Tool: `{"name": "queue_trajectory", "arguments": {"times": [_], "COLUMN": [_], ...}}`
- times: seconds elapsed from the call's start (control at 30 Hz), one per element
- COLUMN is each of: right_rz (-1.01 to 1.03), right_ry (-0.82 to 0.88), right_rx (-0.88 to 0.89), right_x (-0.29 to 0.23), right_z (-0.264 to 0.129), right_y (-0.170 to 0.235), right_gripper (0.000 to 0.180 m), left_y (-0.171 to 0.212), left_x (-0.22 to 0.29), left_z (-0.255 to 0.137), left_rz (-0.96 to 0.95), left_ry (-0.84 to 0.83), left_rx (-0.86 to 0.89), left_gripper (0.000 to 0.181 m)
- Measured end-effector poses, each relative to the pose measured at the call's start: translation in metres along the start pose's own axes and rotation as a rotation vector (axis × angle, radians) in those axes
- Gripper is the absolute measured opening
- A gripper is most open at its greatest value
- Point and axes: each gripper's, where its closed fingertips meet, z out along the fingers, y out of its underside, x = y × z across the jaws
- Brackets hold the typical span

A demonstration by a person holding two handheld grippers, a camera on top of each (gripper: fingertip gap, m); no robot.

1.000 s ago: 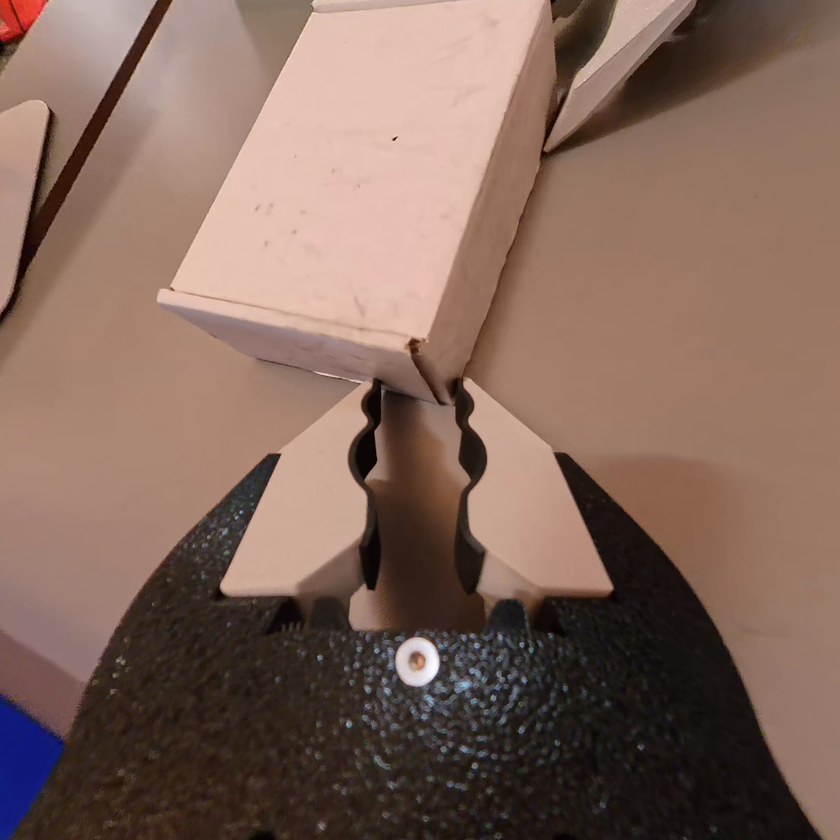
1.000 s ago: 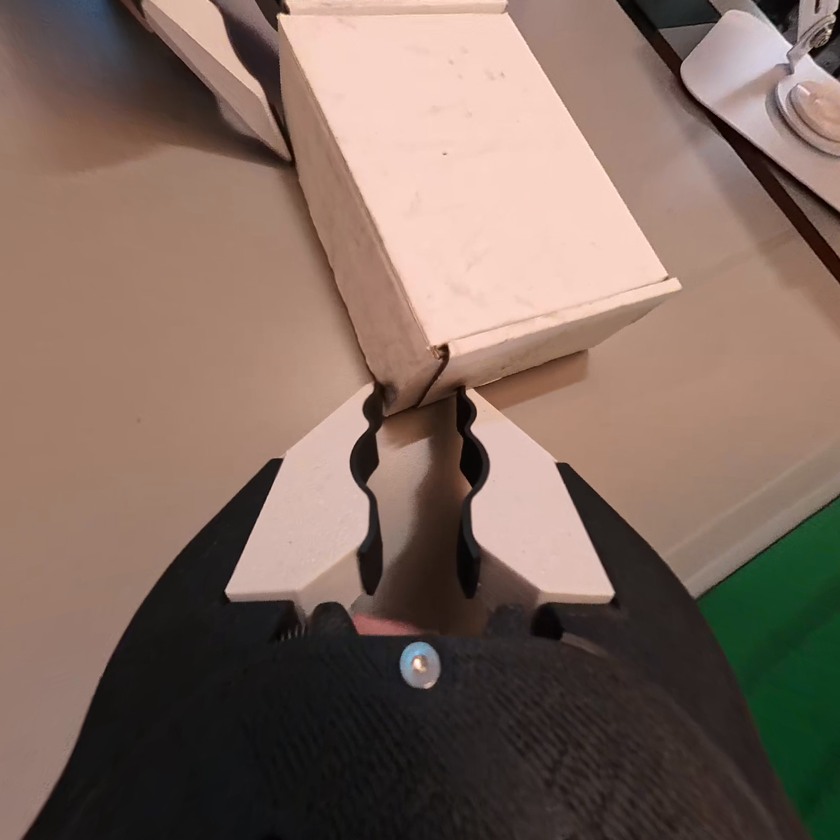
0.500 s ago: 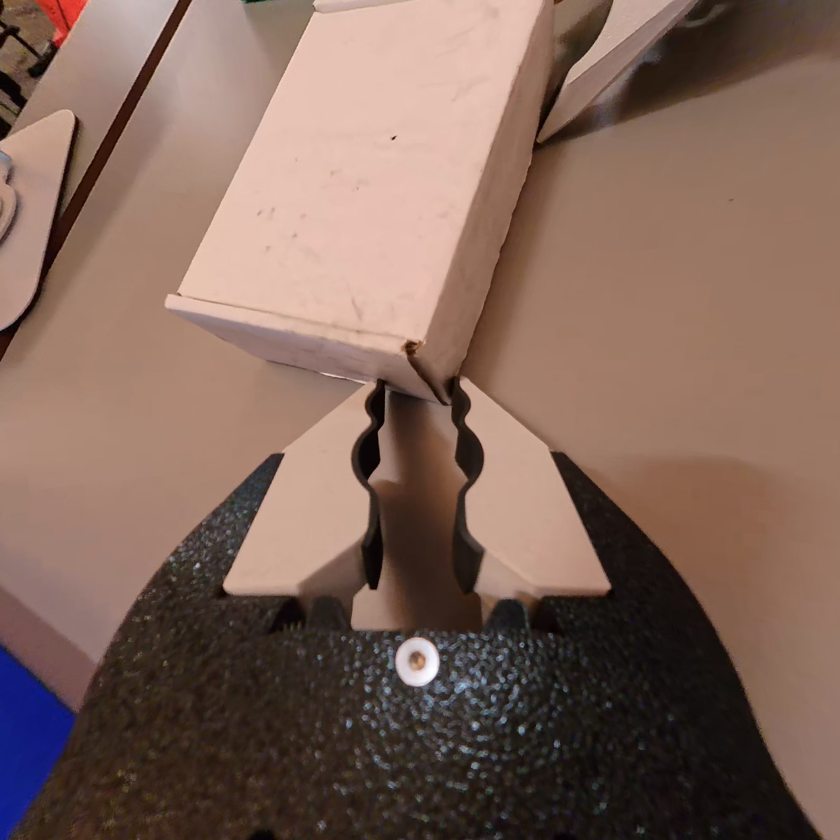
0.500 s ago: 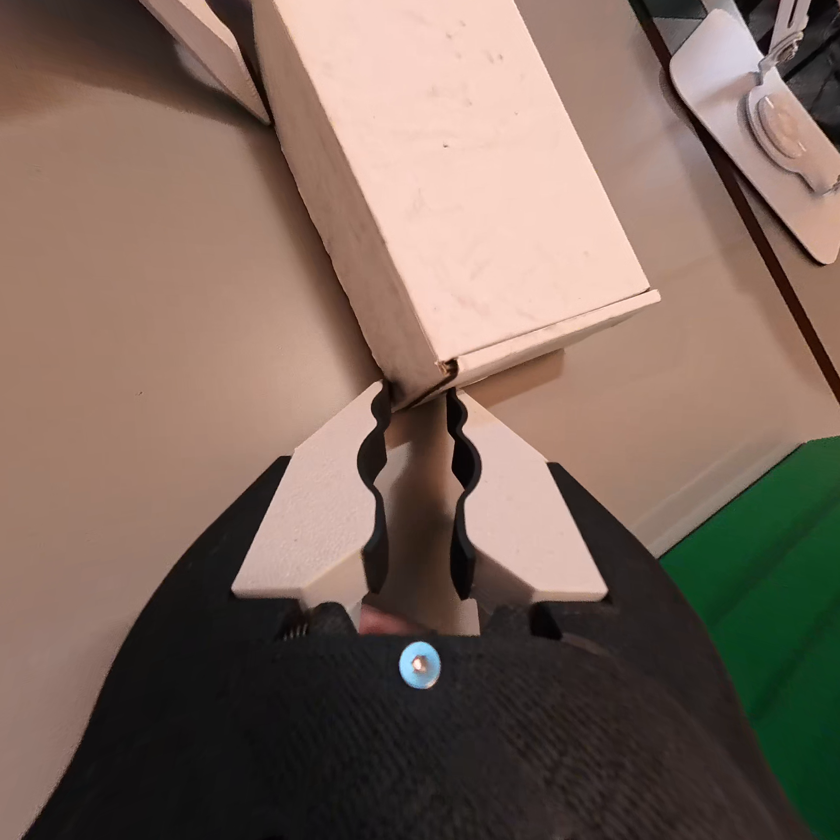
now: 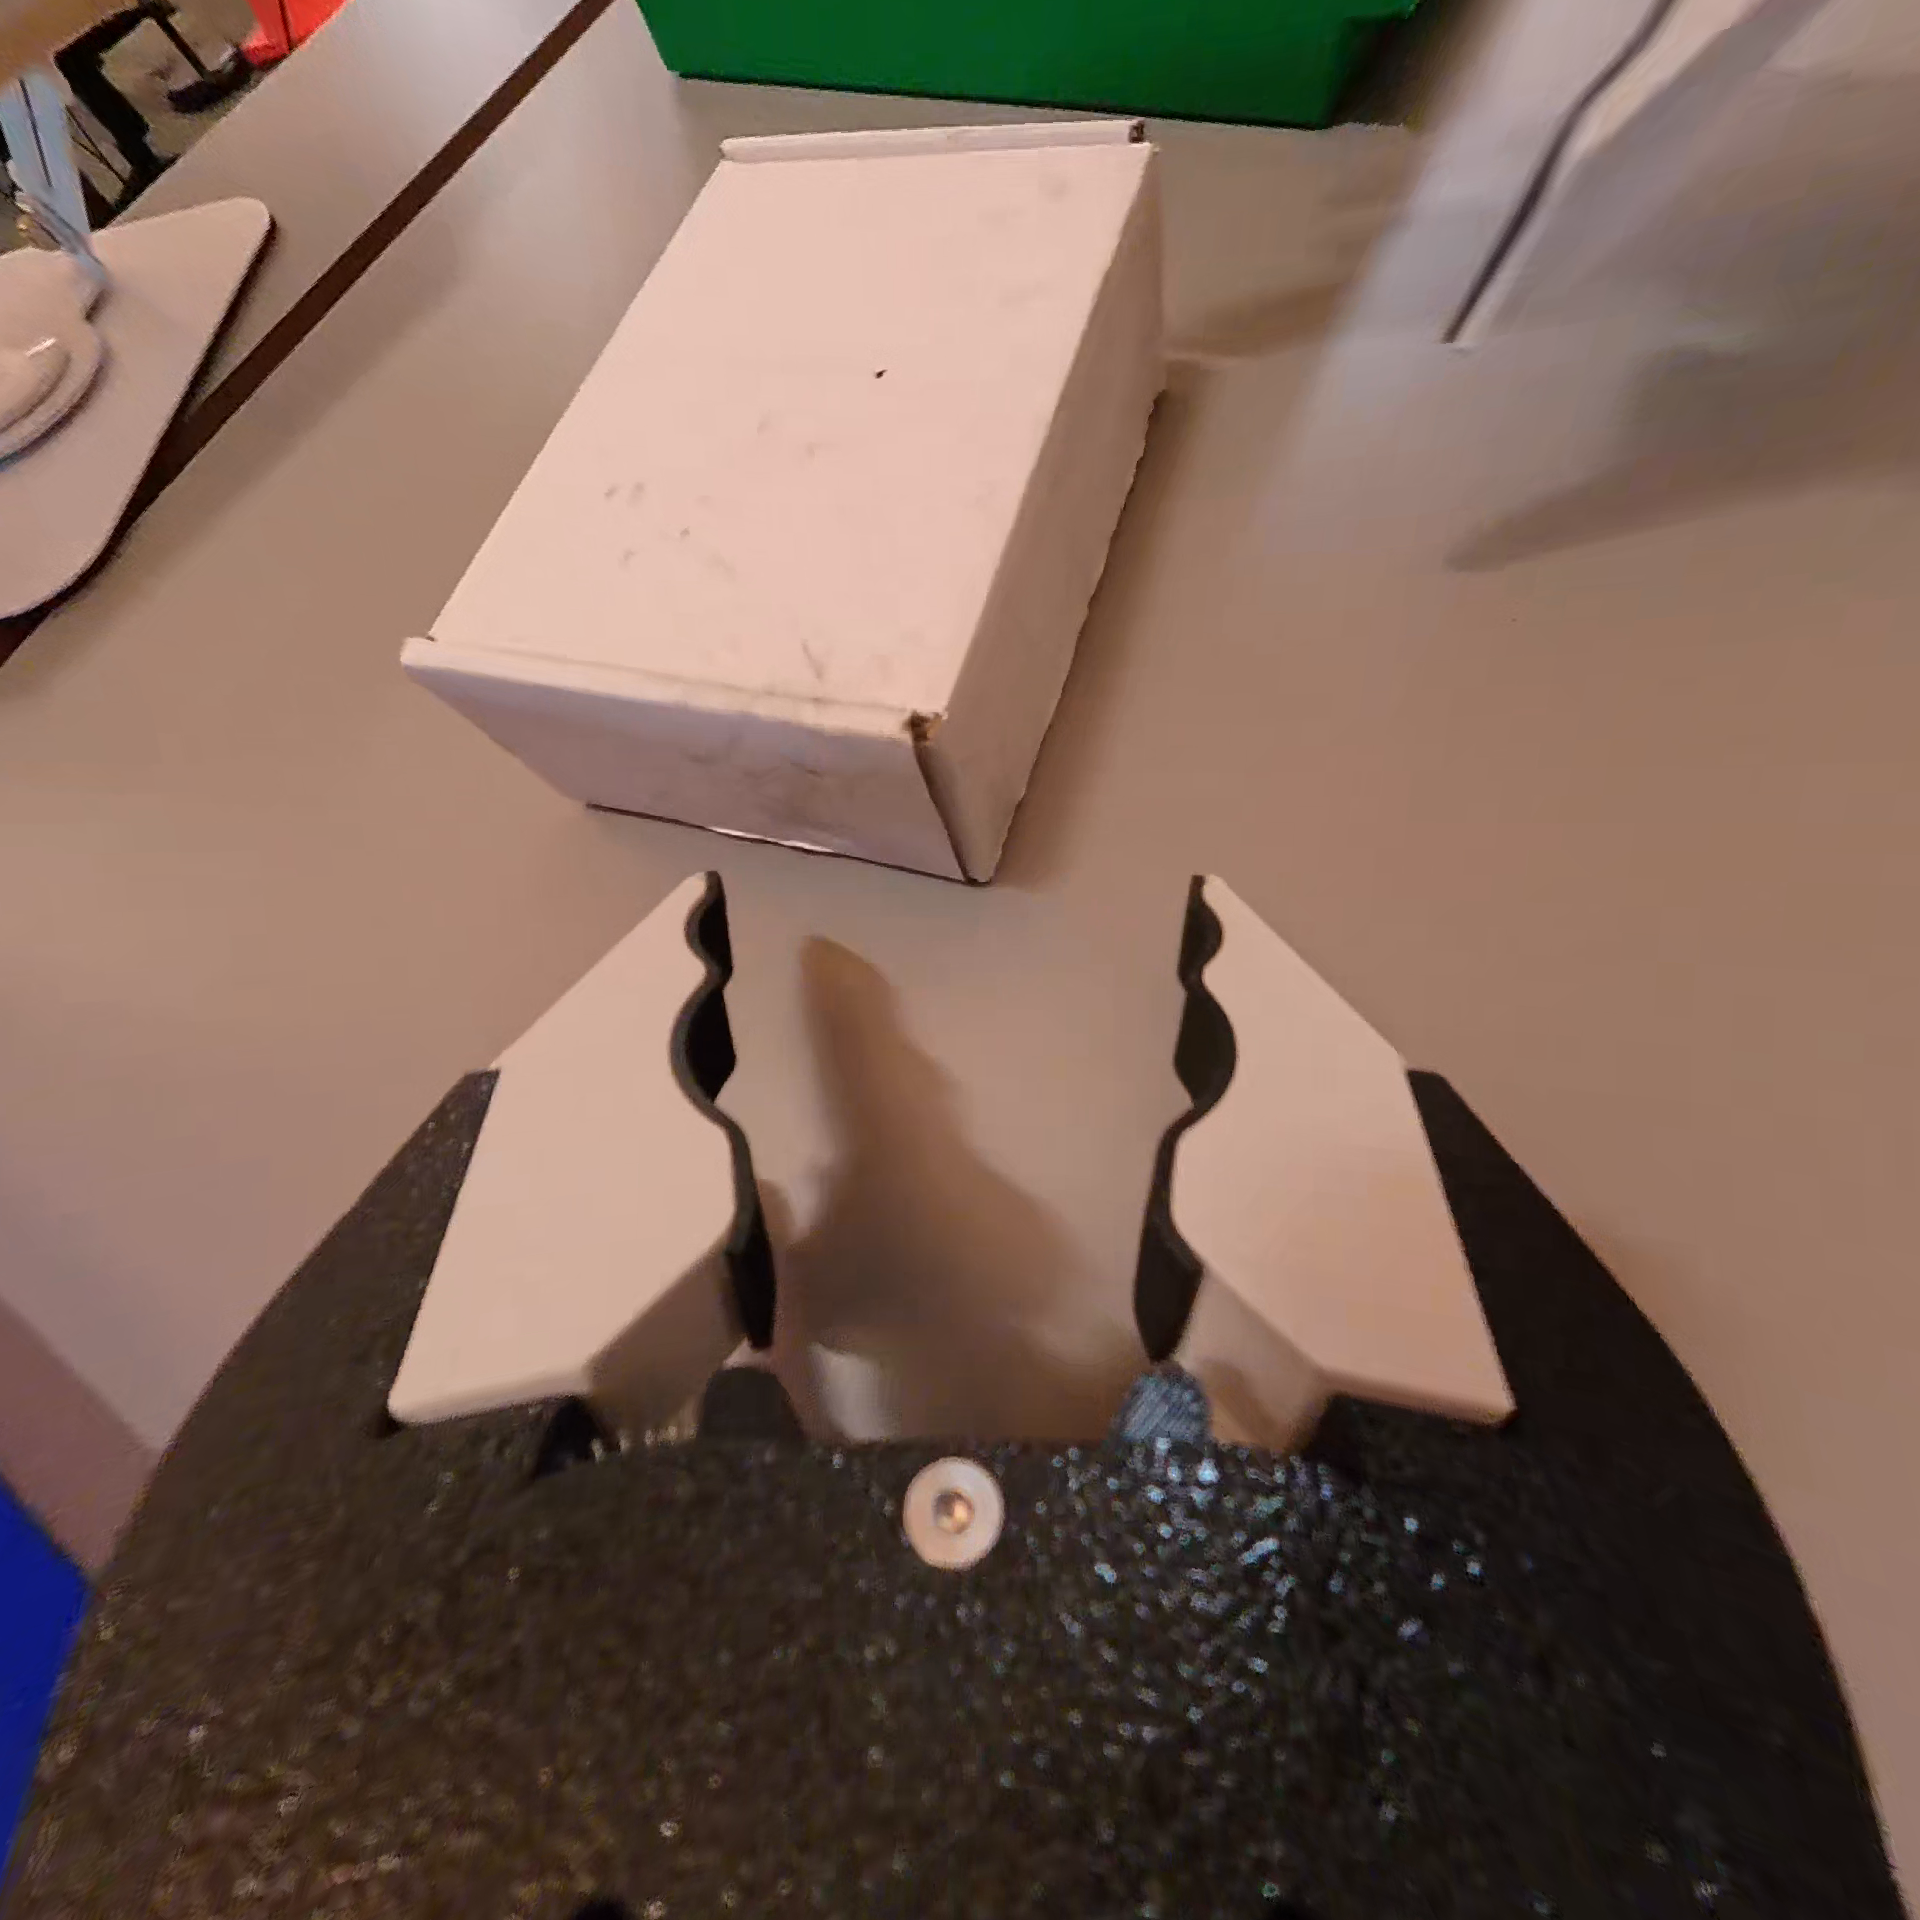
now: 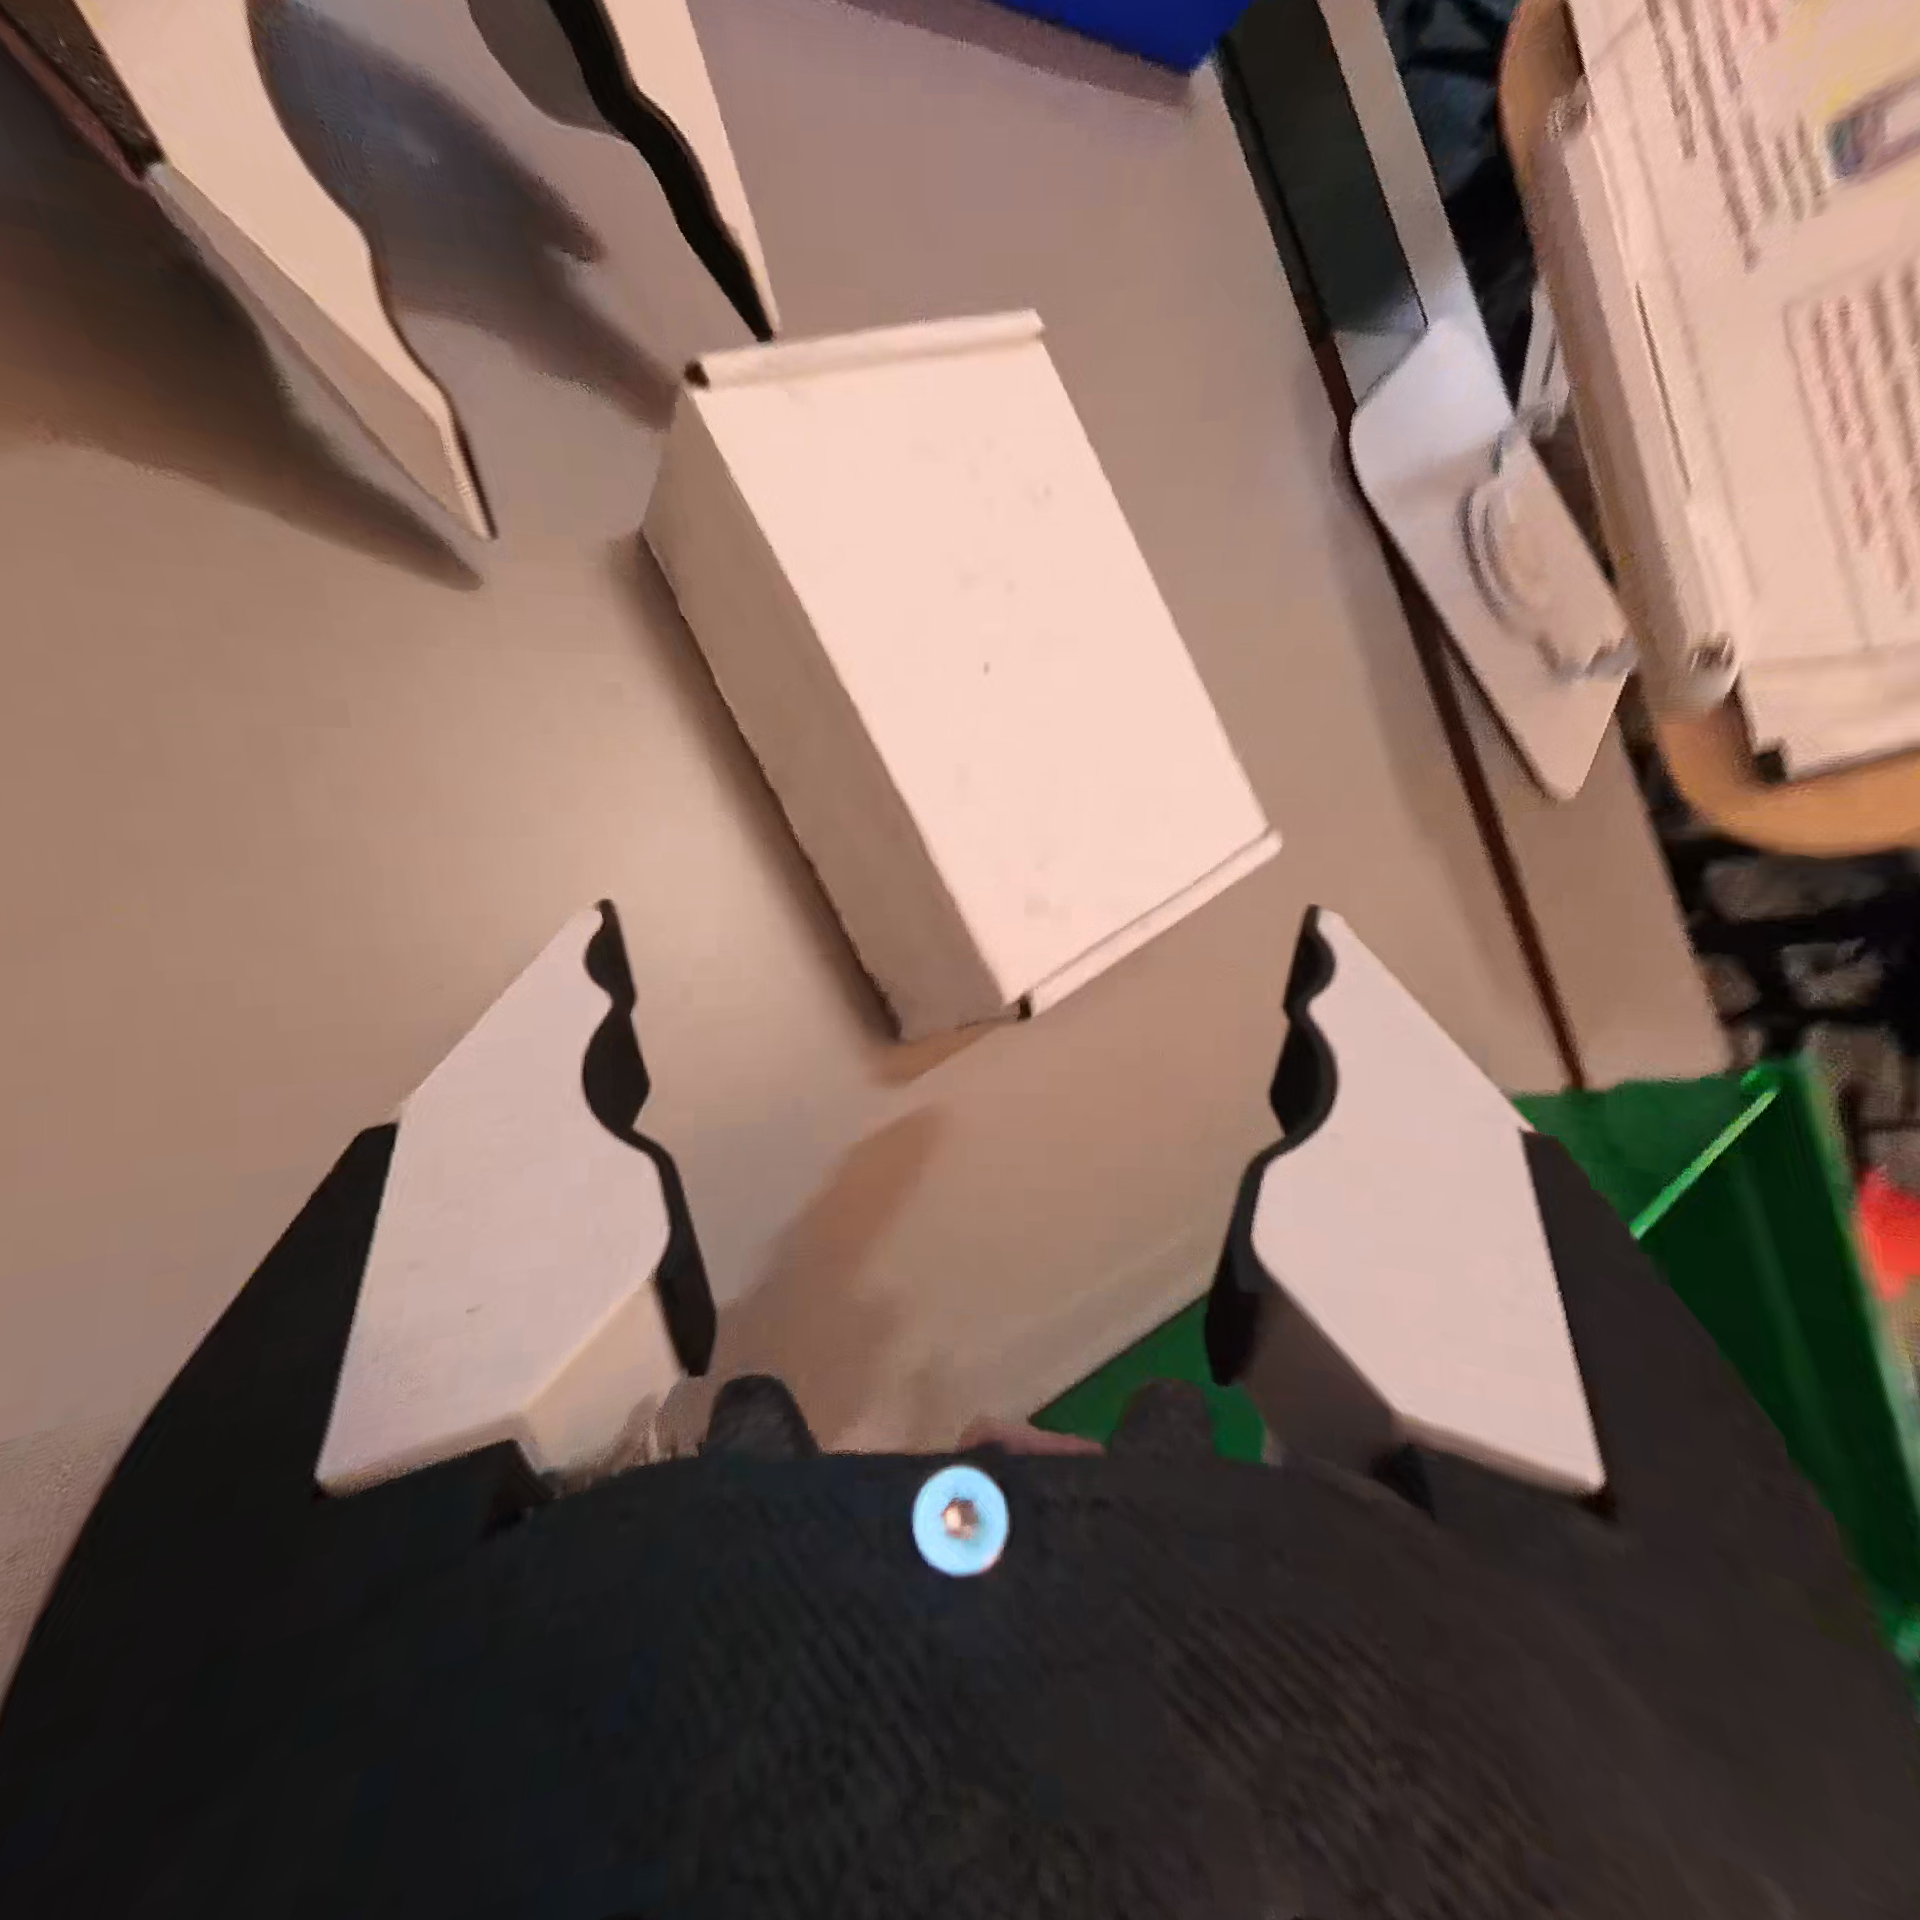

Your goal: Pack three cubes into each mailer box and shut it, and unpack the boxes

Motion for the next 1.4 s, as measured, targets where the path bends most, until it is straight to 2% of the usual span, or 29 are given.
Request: {"name": "queue_trajectory", "arguments": {"times": [0.03, 0.17, 0.33, 0.63, 0.67, 0.7, 0.83, 0.97, 1.07, 1.13, 1.3, 1.4], "right_rz": [-0.068, -0.226, -0.203, -0.288, -0.303, -0.331, -0.377, -0.417, -0.351, -0.348, -0.253, -0.213], "right_ry": [-0.011, -0.159, -0.418, -0.580, -0.584, -0.553, -0.558, -0.482, -0.415, -0.354, -0.220, -0.185], "right_rx": [-0.008, -0.105, -0.150, -0.346, -0.375, -0.403, -0.448, -0.467, -0.385, -0.384, -0.472, -0.491], "right_x": [0.005, 0.015, 0.008, -0.005, -0.006, -0.002, -0.001, 0.028, 0.076, 0.118, 0.211, 0.239], "right_z": [0.005, 0.038, 0.073, 0.093, 0.094, 0.097, 0.096, 0.073, 0.033, 0.001, -0.059, -0.070], "right_y": [-0.008, -0.025, -0.043, -0.015, -0.010, -0.005, -0.002, -0.013, -0.037, -0.035, 0.031, 0.082], "right_gripper": [0.128, 0.128, 0.117, 0.124, 0.130, 0.125, 0.125, 0.124, 0.125, 0.125, 0.125, 0.125], "left_y": [0.000, -0.005, -0.013, -0.013, -0.012, -0.012, -0.011, -0.012, -0.017, -0.018, -0.016, -0.018], "left_x": [0.001, 0.002, 0.000, 0.014, 0.015, 0.014, 0.011, 0.009, 0.005, 0.003, 0.002, 0.001], "left_z": [-0.001, -0.007, -0.018, -0.016, -0.015, -0.015, -0.015, -0.020, -0.023, -0.024, -0.023, -0.025], "left_rz": [0.001, -0.026, -0.142, -0.123, -0.117, -0.115, -0.116, -0.142, -0.178, -0.199, -0.202, -0.213], "left_ry": [-0.004, -0.007, 0.044, 0.115, 0.113, 0.110, 0.094, 0.096, 0.093, 0.095, 0.092, 0.093], "left_rx": [0.004, 0.048, 0.139, 0.119, 0.114, 0.111, 0.107, 0.132, 0.169, 0.179, 0.172, 0.185], "left_gripper": [0.087, 0.092, 0.092, 0.094, 0.094, 0.094, 0.089, 0.082, 0.080, 0.079, 0.074, 0.072]}}
